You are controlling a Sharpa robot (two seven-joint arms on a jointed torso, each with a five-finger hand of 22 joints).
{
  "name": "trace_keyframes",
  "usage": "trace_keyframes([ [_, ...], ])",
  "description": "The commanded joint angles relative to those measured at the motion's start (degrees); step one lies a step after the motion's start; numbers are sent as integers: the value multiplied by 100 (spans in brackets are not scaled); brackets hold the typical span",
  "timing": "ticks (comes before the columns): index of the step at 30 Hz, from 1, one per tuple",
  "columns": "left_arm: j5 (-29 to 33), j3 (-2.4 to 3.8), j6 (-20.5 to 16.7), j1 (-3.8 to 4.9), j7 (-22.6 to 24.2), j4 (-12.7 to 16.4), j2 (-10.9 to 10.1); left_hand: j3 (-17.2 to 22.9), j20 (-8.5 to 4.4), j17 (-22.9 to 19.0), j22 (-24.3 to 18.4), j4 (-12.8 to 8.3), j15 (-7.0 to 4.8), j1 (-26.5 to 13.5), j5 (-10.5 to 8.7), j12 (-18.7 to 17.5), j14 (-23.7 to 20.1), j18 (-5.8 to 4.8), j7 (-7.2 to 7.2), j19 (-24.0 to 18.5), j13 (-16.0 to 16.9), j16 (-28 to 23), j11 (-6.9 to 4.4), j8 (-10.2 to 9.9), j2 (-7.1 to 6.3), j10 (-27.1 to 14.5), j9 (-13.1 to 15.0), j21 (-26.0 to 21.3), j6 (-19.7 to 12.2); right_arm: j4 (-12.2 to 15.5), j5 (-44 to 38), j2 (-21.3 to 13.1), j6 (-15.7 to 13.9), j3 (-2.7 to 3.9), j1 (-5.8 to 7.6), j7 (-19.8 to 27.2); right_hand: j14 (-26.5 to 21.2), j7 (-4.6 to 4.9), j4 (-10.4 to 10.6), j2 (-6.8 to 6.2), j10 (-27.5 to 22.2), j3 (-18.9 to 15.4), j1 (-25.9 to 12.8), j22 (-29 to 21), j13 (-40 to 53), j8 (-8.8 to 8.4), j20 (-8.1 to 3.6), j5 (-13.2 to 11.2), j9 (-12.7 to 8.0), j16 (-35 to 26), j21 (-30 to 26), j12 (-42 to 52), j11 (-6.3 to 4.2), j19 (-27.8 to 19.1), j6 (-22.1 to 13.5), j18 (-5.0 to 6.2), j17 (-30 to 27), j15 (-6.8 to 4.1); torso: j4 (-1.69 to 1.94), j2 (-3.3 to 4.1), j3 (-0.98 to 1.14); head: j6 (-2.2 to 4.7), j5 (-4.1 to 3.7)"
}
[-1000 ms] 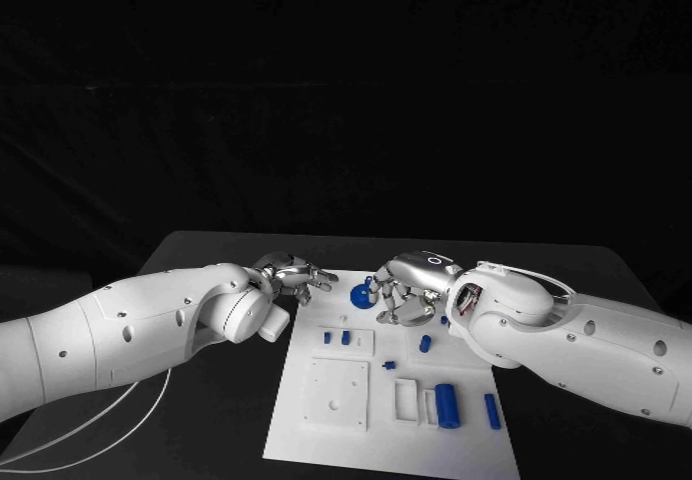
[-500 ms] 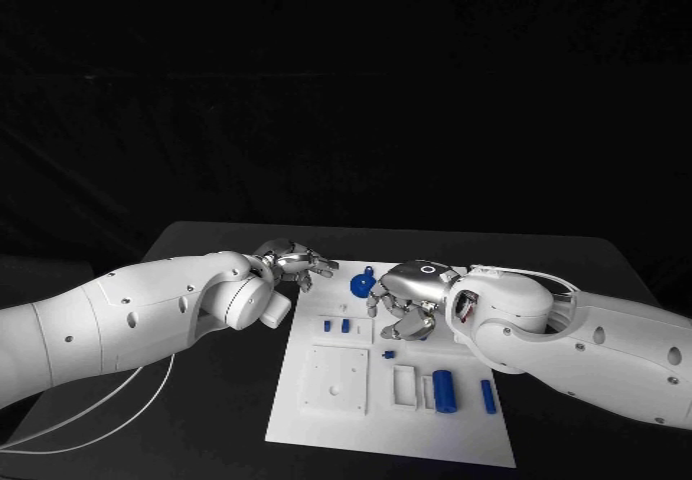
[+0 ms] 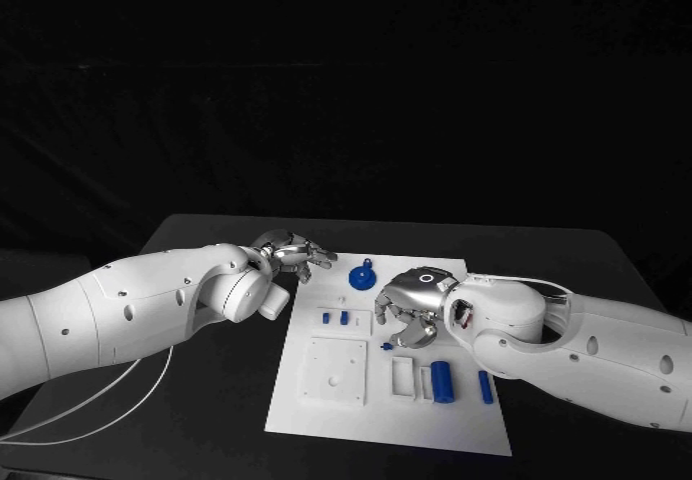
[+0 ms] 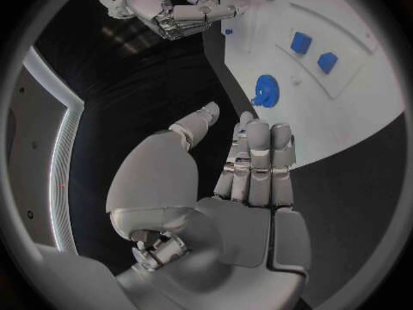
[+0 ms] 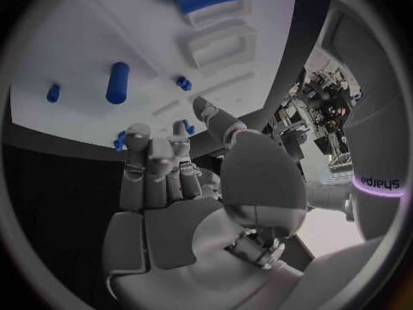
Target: Assemble the parts on the task board
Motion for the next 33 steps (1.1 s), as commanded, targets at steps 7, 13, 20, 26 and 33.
trace_keyframes([
  [7, -30, 4, 72, -3, 115, 46, -1, -3, -170, 0, -10, -52, 12, 5, -4, 20, 37, 222, -15, 33, -8, -22, 16, 36, 37, 3, -11, -39, -21, -72, -330, 47, -107, -54, -94, -188, 70, 41, 89, -92, 68, 108, -12, 100, 28, 40, -63, -75, 21, 16, 49, 46, -6, 93, 160, 126, 44, 1, 0, -1, -4, -68, 15],
  [13, -30, 4, 84, -4, 119, 51, -3, -6, -170, 0, -11, -57, 12, 3, -5, 19, 38, 221, -14, 34, -9, -23, 17, 36, 39, 2, -13, -40, -24, -127, -366, 87, -137, -63, -124, -194, 97, 12, 177, -71, 106, 249, 44, 94, 40, 78, -88, -92, 50, 9, 73, 52, -32, 119, 225, 126, 75, -24, -2, -1, -7, -80, 19],
  [20, -47, 4, 106, -4, 109, 68, -11, -10, -170, 0, -12, -63, 13, -1, -4, 17, 39, 221, -12, 37, -11, -23, 18, 35, 44, -1, -16, -40, -29, -146, -395, 139, -80, -78, -160, -196, 126, -29, 252, -44, 160, 304, 18, 97, 51, 139, -97, -92, 86, 5, 106, 58, -71, 138, 336, 126, 106, -57, -1, 0, -10, -75, 25],
  [26, -71, 4, 108, -4, 110, 74, -13, -13, -170, 0, -13, -68, 14, -4, -4, 16, 40, 221, -10, 39, -13, -24, 19, 34, 46, -3, -18, -41, -33, -179, -414, 169, -21, -107, -183, -213, 153, -45, 298, -42, 196, 298, -32, 98, 55, 156, -102, -92, 97, 8, 132, 55, -87, 158, 374, 126, 127, -71, 0, -3, -11, -92, 20],
  [33, -84, 4, 120, -4, 107, 85, -18, -15, -170, 0, -13, -72, 14, -6, -5, 15, 40, 221, -9, 41, -14, -24, 19, 34, 47, -5, -19, -41, -34, -213, -451, 182, 3, -129, -229, -236, 163, -50, 325, -58, 211, 279, -75, 96, 58, 158, -103, -92, 100, 4, 143, 49, -92, 161, 382, 126, 138, -77, -2, -2, -11, -109, 29],
])
